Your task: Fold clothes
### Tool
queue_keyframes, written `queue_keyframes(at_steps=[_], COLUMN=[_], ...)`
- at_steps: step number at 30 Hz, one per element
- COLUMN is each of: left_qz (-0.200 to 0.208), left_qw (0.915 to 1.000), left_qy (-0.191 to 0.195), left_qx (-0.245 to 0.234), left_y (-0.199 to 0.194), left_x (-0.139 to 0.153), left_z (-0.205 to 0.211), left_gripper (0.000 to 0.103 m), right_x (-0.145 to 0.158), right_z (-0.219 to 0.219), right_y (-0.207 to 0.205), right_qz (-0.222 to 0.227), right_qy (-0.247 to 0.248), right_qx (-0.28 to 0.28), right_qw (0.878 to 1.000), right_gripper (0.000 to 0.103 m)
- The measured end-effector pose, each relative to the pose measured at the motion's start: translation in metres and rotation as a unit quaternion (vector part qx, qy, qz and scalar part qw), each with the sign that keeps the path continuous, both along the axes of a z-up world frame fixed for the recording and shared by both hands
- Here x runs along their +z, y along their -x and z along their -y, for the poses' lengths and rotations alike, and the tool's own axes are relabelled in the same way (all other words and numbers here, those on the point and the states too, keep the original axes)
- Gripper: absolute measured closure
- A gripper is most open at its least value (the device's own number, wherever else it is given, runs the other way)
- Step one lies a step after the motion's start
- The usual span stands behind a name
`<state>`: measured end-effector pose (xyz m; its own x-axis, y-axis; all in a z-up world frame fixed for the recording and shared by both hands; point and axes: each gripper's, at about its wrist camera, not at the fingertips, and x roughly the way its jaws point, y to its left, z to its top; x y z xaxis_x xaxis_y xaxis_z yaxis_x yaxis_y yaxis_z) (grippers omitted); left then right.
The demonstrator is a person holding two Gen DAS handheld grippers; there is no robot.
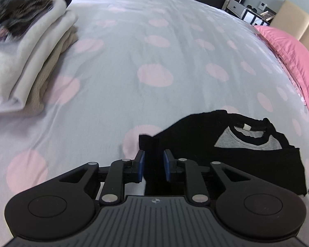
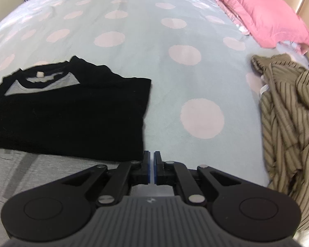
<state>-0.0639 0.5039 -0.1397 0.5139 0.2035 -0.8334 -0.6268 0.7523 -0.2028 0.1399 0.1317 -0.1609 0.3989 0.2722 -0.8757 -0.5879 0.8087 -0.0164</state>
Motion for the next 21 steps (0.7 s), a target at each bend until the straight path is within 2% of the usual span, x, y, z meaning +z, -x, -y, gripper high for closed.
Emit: queue_keyframes(at_steps=[2,6,9,11,13,15,18,20,21], left_qz=[-0.004,-0.022,-0.027,-0.038,-0.051,-0.06,-0.066,-0.076,-0.082], left_qw=[1.0,0.9997,0.9996,0.999,0.9981,0.9973,0.9966,0.9957,0.9951], left_qy=[0.004,0.004,0.001,-0.003,-0.005,0.004,0.02,0.028,0.03], left_qx=[0.001,-0.004,-0.01,-0.023,-0.035,-0.041,-0.045,-0.046,-0.046], left_y=[0.005,0.015,0.028,0.037,0.045,0.055,0.072,0.086,0.092], left_x=[0.001,0.002,0.007,0.008,0.007,0.006,0.004,0.002,0.0], left_z=[0.004,0.017,0.03,0.041,0.052,0.064,0.082,0.095,0.102], left_gripper=[0.079,0.077,0.077,0.077,0.077,0.077,0.075,0.066,0.065], right_x=[0.001,-0.006,-0.016,-0.015,-0.014,-0.013,-0.015,-0.019,-0.021], right_z=[0.002,0.0,0.008,0.015,0.021,0.027,0.037,0.044,0.048], right_y=[0.001,0.004,0.002,0.01,0.017,0.025,0.043,0.059,0.069], right_qz=[-0.01,-0.019,-0.061,-0.072,-0.082,-0.093,-0.109,-0.12,-0.118], right_qy=[-0.019,-0.022,-0.009,-0.01,-0.011,-0.011,-0.007,0.006,0.012], right_qx=[0.001,0.022,0.001,0.004,0.006,0.008,0.01,0.009,0.01], right_qw=[1.0,0.999,0.998,0.997,0.997,0.996,0.994,0.993,0.993], right_gripper=[0.098,0.098,0.097,0.097,0.091,0.071,0.069,0.066,0.065])
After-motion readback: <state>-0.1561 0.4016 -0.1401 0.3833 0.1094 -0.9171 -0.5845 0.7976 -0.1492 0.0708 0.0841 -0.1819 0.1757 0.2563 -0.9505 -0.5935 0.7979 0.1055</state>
